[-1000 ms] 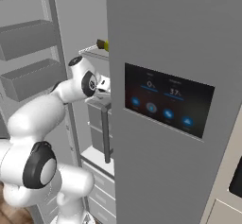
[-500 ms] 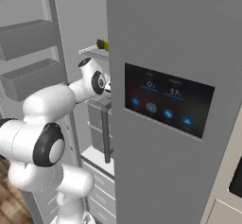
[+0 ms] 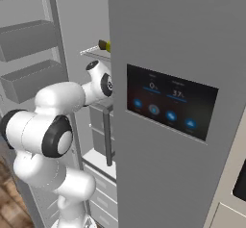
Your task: Take the pear and carrot from the second highest rack and move them to the highest rack where the kiwi and squash are located, to maximize freezer space. Close the freezer door after rearranging.
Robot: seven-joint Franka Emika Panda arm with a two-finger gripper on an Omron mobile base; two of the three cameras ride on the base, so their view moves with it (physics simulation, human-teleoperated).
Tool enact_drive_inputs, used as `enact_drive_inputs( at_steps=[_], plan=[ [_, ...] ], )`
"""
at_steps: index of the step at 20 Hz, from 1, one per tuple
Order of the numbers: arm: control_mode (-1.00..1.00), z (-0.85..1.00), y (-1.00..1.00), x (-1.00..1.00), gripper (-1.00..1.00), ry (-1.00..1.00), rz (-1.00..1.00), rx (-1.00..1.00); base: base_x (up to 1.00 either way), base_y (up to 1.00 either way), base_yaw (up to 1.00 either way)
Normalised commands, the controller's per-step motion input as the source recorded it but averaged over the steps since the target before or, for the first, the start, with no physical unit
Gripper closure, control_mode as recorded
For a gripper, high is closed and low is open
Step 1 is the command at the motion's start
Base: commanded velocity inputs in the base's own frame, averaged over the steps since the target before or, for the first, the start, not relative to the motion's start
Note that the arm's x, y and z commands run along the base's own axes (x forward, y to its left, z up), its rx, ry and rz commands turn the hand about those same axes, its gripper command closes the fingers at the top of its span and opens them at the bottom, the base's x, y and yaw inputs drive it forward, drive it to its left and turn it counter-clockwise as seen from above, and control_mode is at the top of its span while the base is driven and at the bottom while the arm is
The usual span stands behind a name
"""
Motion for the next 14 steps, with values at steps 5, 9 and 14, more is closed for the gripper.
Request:
enact_drive_inputs(
  at_steps=[5, 9, 14],
  plan=[
    [-1.00, -0.16, -0.10, 0.44, -1.00, -0.08, 0.00, 0.00, 0.00, 0.00, 0.00],
    [-1.00, -0.23, -0.13, 0.38, -1.00, 0.00, 0.00, 0.00, 0.00, 0.00, 0.00],
    [-1.00, -0.17, -0.12, 0.49, -1.00, 0.00, 0.00, 0.00, 0.00, 0.00, 0.00]
  ],
)
